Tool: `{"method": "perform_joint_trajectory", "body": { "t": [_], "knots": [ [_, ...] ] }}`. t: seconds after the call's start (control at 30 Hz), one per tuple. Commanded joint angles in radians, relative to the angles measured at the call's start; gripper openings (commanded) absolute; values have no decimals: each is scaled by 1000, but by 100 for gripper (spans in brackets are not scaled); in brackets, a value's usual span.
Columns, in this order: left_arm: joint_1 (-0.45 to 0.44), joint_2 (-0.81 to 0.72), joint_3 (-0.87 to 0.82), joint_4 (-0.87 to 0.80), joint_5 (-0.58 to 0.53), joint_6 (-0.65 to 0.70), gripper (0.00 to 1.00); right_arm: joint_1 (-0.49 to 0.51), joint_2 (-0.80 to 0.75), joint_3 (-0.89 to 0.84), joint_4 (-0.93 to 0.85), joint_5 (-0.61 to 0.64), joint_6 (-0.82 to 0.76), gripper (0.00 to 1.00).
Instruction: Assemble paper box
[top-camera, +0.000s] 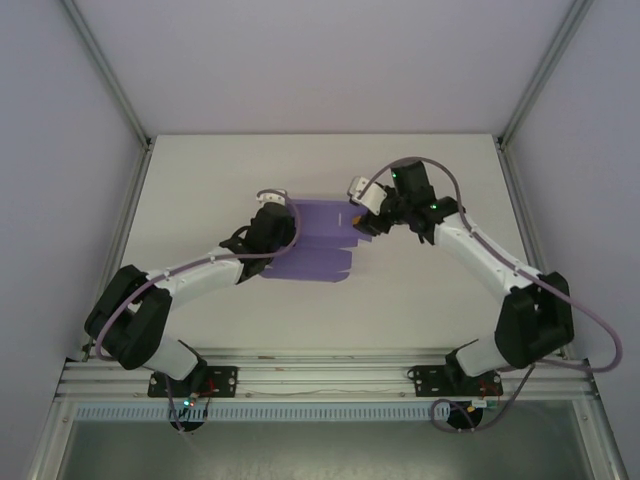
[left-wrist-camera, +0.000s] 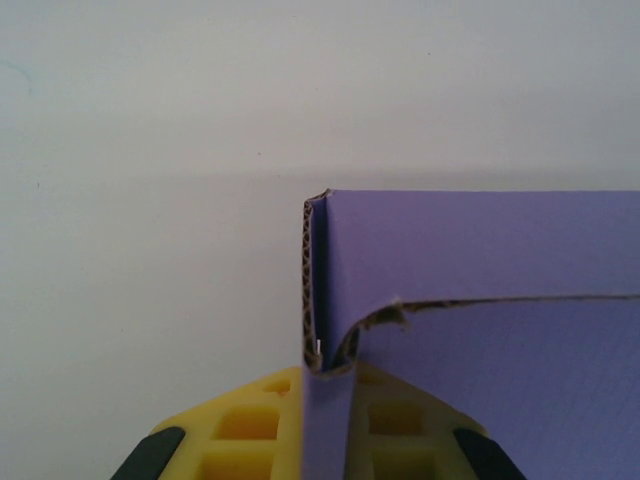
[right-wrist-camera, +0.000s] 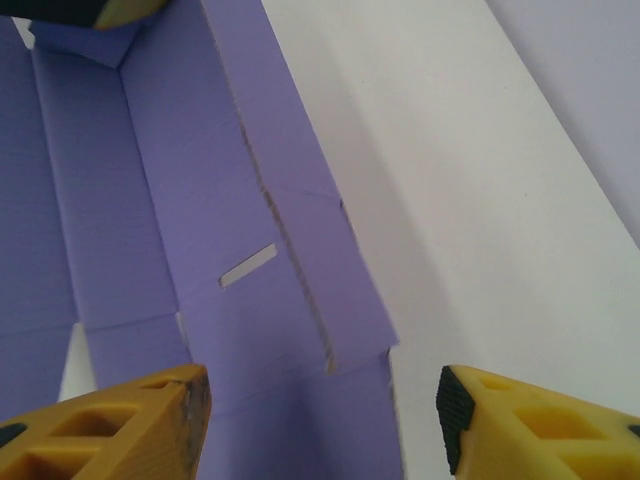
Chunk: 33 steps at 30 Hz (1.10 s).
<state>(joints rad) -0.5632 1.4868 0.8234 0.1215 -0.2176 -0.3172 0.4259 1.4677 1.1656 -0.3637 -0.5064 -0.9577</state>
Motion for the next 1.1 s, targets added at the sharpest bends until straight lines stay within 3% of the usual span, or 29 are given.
{"method": "perform_joint_trajectory", "body": {
  "t": [0.0,0.07,0.17,0.3,0.47,0.63,0.8,0.97,1.07],
  "knots": [
    [-11,3,34,-41,-9,-15,0,17,45,65,-27,5,-72,62],
    [-13,5,40,-47,-9,-14,0,26,78,81,-16,6,-78,55],
    [-15,12,48,-64,-23,-21,0,44,104,87,20,31,-75,32],
    [-15,29,75,-111,-58,-56,0,83,109,69,55,93,-75,18],
    [-17,78,131,-201,-110,-107,0,141,118,26,187,283,5,6],
    [-21,112,168,-263,-145,-187,0,205,142,18,233,504,103,6],
    [-21,160,225,-330,-180,-276,0,287,166,31,206,678,310,9],
    [-21,192,267,-359,-183,-277,0,317,147,34,75,594,504,15],
    [-21,187,261,-336,-168,-260,0,317,118,-14,54,498,511,18]
  ]
}}
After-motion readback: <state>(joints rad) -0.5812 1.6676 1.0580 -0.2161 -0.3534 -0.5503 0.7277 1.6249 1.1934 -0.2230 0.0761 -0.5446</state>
